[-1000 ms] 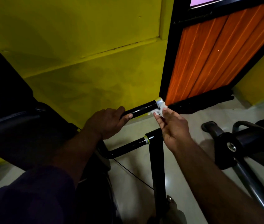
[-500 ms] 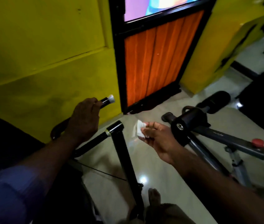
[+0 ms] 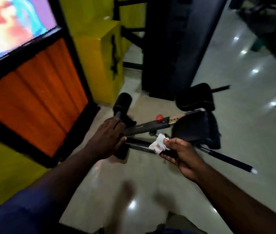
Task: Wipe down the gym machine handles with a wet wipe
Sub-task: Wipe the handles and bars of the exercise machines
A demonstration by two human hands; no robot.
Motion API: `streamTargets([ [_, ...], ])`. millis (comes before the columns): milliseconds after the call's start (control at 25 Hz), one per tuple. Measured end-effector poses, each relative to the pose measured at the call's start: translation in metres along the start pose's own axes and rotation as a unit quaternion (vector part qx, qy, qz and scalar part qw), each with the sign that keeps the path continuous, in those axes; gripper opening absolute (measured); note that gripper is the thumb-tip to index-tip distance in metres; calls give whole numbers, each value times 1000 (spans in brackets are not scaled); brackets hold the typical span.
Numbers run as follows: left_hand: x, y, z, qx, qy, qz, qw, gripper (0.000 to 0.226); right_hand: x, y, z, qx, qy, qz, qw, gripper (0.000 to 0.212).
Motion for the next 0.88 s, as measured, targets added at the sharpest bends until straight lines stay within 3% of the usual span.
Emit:
streamTargets([
  [360,-235,-128,-144,71,-169,113,977,49,-26,252,30,-11,50,-231,972,23],
  [520,-288,-178,-195,69,-257,156,951,53,-28,320,7,155,18,-388,908,15],
  [640,-321,-225,-223,92,-348,222,906,59,-33,342,-12,298,-23,-455,839,11],
  [800,-369,-286,-267,94,-467,264,839,46,-40,340,-34,249,-41,-552,795,15],
  [880,-378,-311,-287,106,-539,280,787,39,-49,331,-43,232,-33,-606,761,17],
])
Point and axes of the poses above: each hand's wrist, its own x-axis away from the middle knuckle, its own y-axis out of the back of the hand, z = x × y, the point moved 4 cm from there along -x, towards the middle knuckle, and after that the axes turned 5 degrees about x, right-handed, at the moved point
